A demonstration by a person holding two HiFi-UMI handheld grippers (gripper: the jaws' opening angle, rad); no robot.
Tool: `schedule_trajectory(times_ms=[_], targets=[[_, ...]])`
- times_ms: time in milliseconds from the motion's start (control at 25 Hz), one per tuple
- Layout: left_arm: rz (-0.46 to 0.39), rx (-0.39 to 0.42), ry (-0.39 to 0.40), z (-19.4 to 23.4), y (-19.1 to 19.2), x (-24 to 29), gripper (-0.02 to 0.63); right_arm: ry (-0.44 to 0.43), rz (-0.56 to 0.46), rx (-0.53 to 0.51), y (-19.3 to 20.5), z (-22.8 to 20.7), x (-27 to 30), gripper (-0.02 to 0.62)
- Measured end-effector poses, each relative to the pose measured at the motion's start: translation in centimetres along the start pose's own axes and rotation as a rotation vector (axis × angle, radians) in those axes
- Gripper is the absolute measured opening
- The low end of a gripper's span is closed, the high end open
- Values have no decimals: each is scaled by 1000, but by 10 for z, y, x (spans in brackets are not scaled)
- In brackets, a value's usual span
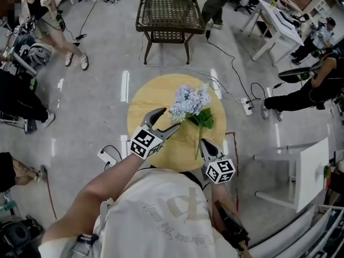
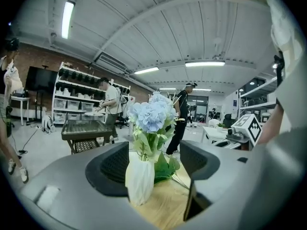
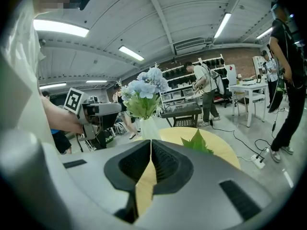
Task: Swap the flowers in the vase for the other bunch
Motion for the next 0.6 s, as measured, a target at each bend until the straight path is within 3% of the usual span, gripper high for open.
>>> schedule_trajectory(times_ms=[600], targets=[[32, 123, -9, 0, -14, 45, 360, 28, 2, 23, 5, -12, -5, 8]])
Point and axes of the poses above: the fingertips, and each gripper's own axes: x forward along the fingers, z to its left, y out of its underside, the point moved 10 cm from there along -x, backward along the fingers, and after that the axes turned 6 degrees about -y, right-handed, at the moved point
